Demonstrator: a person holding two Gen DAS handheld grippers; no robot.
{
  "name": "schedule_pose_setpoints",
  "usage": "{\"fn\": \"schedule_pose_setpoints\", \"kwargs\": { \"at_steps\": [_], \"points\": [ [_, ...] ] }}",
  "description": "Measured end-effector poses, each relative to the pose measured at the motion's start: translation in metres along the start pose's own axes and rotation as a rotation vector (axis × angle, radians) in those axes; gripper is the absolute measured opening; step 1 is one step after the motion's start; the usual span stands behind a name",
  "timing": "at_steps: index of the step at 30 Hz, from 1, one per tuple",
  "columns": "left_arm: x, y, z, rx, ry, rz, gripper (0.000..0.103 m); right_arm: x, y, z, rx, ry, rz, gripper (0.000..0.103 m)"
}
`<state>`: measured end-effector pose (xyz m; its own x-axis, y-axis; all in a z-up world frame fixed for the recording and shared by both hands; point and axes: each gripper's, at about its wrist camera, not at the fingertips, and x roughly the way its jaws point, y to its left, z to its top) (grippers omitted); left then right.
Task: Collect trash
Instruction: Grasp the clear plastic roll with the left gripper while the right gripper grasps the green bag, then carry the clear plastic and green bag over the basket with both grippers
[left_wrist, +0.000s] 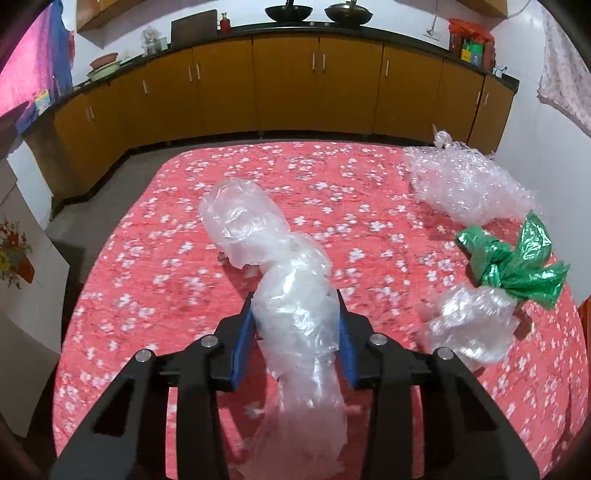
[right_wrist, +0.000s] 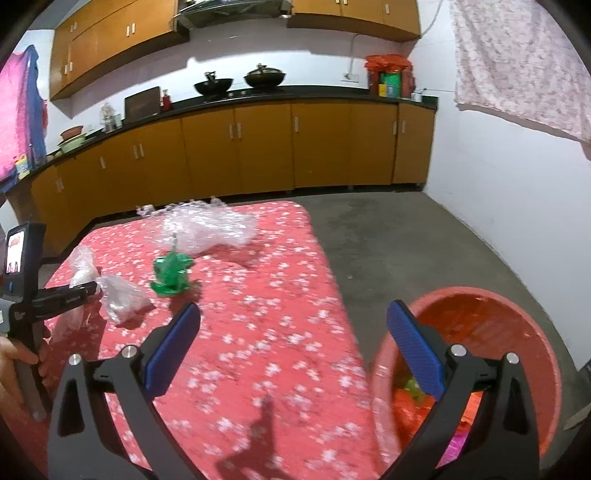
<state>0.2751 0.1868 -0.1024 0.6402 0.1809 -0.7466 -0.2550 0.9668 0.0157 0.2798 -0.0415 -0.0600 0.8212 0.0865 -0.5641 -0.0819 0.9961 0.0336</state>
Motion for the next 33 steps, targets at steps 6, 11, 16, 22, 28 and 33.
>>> {"fn": "schedule_pose_setpoints", "kwargs": {
  "at_steps": [6, 11, 16, 22, 28, 33],
  "points": [
    [-0.009, 0.033, -0.007, -0.027, -0.010, 0.036, 0.040, 0.032, 0.034, 0.009, 0.008, 0.013, 0.080, 0.098],
    [-0.009, 0.055, -0.011, -0.045, -0.010, 0.044, 0.040, 0.062, 0.064, 0.023, 0.003, 0.029, 0.135, 0.087],
    [-0.009, 0.061, -0.011, -0.060, -0.010, 0.032, 0.040, 0.092, 0.095, 0.034, -0.047, 0.061, 0.150, 0.080],
    [-0.008, 0.062, -0.010, -0.062, -0.011, 0.019, 0.040, 0.122, 0.118, 0.032, -0.117, 0.125, 0.152, 0.068],
    [-0.008, 0.060, -0.008, -0.060, -0.014, 0.009, 0.040, 0.133, 0.112, 0.028, -0.082, 0.188, 0.177, 0.048],
    [-0.011, 0.053, -0.010, -0.050, -0.021, -0.001, 0.040, 0.132, 0.107, 0.022, -0.076, 0.220, 0.218, 0.023]
  ]
}}
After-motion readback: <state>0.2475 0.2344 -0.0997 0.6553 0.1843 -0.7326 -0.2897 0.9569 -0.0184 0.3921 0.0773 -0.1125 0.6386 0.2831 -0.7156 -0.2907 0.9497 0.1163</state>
